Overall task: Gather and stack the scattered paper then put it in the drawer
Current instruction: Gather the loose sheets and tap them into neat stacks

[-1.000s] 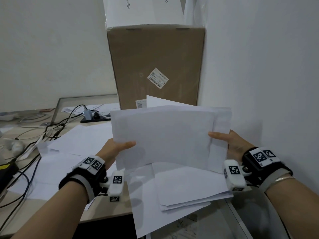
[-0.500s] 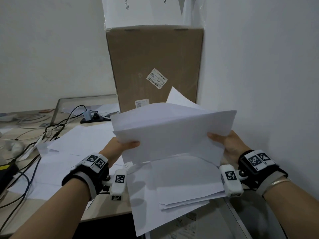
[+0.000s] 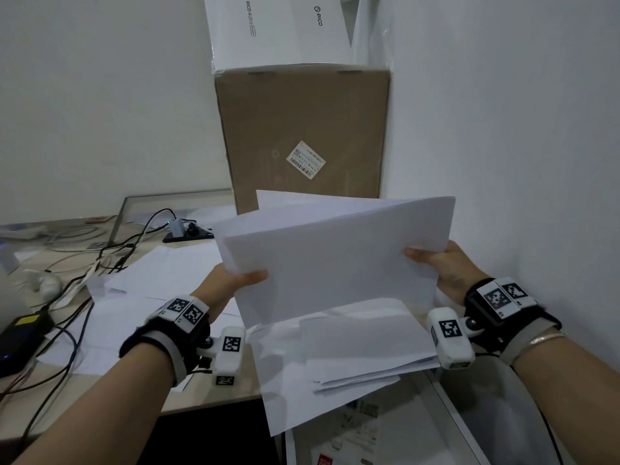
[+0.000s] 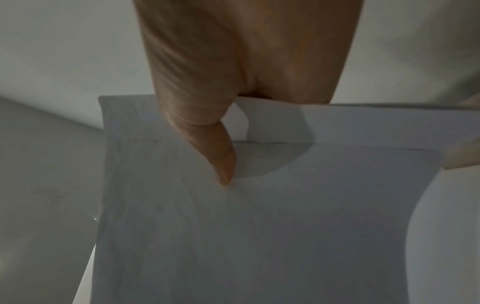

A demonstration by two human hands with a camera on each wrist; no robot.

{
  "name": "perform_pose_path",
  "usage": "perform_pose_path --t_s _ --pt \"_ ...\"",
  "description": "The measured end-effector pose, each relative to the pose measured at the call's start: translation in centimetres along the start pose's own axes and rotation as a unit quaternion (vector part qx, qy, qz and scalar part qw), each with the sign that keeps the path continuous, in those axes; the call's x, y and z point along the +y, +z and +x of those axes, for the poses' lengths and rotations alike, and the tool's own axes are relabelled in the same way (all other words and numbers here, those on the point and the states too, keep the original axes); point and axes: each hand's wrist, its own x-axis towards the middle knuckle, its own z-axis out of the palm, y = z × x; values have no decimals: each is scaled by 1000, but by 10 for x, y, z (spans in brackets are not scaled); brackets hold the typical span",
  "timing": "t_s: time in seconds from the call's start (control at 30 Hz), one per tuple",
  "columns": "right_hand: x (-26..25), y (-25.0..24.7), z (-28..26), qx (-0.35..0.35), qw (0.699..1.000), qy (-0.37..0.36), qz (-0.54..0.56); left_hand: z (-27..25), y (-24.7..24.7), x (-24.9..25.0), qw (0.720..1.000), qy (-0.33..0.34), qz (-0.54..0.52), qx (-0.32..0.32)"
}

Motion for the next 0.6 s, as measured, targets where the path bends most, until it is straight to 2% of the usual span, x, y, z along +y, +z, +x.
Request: perform_pose_path --t_s 0.2,0.33,0.5,0.6 --pt "-7 -5 -1 -15 1000 11 9 -4 4 17 997 55 -13 -46" --pt "4 -7 -1 -12 999 42 12 -4 6 17 997 33 -3 -67" --pt "23 -7 -5 -9 997 79 22 -3 6 2 1000 -9 -19 -19" --pt "24 -8 -8 -14 994 101 43 -5 6 -4 999 -25 -27 -29"
